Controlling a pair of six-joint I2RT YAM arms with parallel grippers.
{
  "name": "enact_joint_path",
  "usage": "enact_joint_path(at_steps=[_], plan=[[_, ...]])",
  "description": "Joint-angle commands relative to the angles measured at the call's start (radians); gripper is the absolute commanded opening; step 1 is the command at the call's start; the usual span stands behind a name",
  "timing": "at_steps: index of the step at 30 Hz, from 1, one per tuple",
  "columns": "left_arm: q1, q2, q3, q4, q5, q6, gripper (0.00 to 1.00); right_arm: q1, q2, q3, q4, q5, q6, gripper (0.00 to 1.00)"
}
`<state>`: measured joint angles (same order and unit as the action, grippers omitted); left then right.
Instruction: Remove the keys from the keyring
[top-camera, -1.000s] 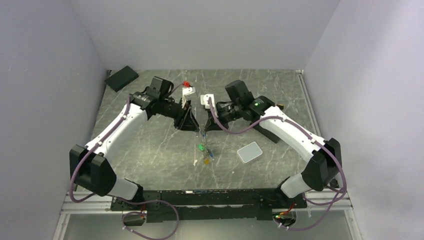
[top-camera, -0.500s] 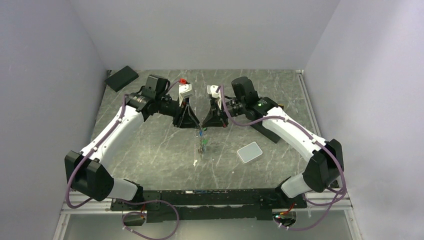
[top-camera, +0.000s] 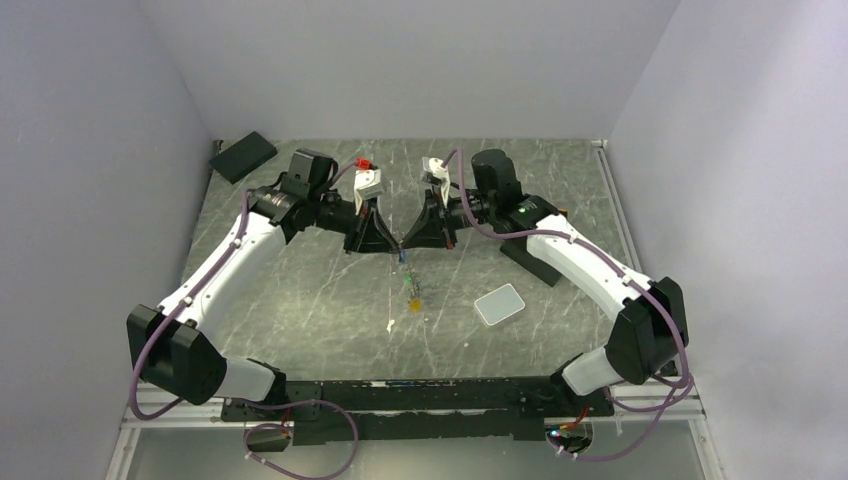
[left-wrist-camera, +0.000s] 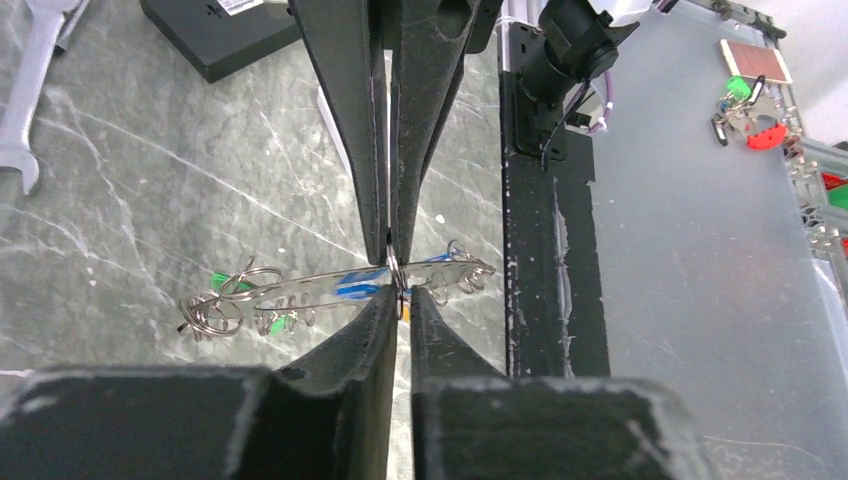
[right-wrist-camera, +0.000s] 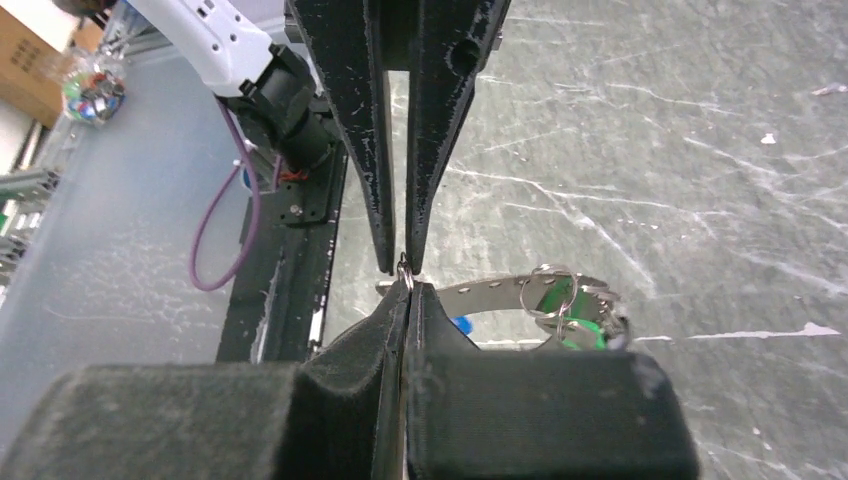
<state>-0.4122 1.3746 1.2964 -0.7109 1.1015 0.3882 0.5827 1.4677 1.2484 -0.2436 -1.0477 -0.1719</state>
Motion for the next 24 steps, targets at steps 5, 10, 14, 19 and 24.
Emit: enact_joint_path(at_steps=[5, 10, 14, 19, 24], plan=[[0.0, -0.036, -0.022, 0.04, 0.044, 0.0, 0.02, -0.03, -0.036, -0.072, 0.355, -0.003, 0.337, 0.0], [0.0, -0.038, -0.04, 0.066, 0.023, -0.023, 0.03, -0.057, -0.03, -0.134, 0.547, 0.026, 0.551, 0.0], [0.0, -0.042, -0.04, 0.07, 0.01, -0.032, 0.04, -0.087, -0.031, -0.165, 0.638, 0.063, 0.653, 0.0], [-0.006, -0.036, -0.045, 0.091, 0.01, -0.051, 0.02, -0.096, -0.024, -0.184, 0.703, 0.1, 0.737, 0.0], [-0.016, -0.026, -0.047, 0.108, 0.02, -0.069, 0.0, -0.093, -0.01, -0.199, 0.742, 0.116, 0.779, 0.0]])
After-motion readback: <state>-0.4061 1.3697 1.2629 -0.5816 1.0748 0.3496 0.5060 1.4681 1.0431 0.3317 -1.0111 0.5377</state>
